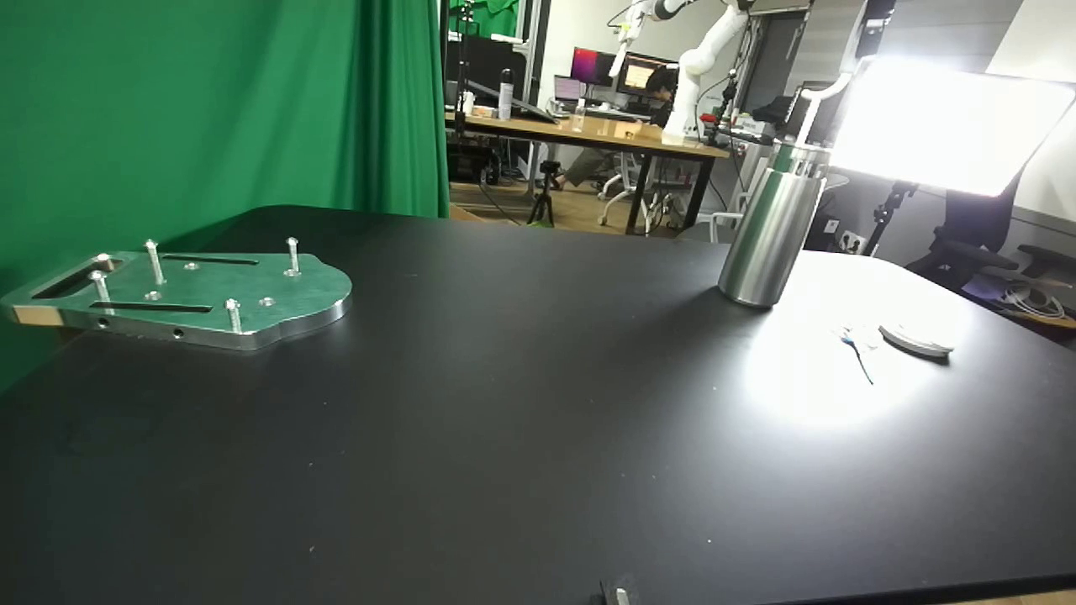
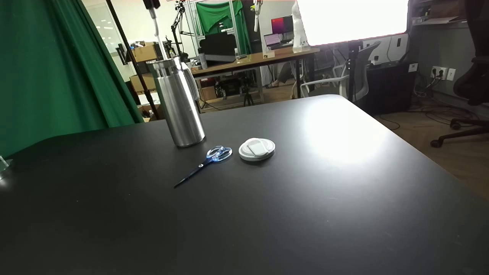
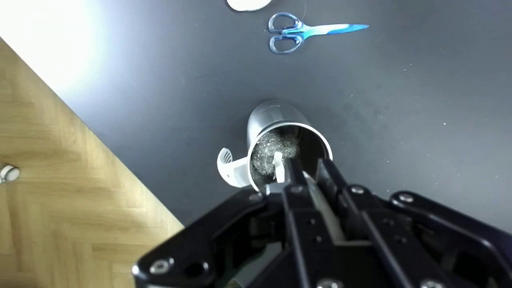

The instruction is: Move the brush inside the flask up and down

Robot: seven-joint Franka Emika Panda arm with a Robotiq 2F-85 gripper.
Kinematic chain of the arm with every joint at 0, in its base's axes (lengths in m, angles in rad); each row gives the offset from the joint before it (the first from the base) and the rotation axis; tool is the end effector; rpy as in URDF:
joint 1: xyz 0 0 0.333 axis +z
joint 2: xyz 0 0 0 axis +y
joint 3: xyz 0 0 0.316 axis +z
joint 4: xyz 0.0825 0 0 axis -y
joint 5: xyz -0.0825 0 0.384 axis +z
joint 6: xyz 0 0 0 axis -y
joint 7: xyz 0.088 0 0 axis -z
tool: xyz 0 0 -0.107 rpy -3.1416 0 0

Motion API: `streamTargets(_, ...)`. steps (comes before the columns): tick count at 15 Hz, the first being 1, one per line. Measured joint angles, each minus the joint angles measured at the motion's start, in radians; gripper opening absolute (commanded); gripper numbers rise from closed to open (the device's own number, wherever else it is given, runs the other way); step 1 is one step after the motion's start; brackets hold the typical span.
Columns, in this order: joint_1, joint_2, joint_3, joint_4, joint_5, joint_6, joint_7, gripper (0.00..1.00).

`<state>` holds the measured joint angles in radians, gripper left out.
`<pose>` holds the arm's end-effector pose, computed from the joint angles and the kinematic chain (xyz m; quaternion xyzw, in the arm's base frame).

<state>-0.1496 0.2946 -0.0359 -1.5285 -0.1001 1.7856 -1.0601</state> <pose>0.6349 -0.1252 0.4858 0.8992 0.4339 -0.0466 0.0329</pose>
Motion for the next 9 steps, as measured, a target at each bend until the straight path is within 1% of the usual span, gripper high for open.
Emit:
streamTargets(4, 0.0, -0.04, -0.001, 0.0, 0.0, -0.015, 0.0, 0.04)
streamTargets(9, 0.0, -0.014, -0.001, -0.002, 0.0, -0.028, 0.0, 0.04)
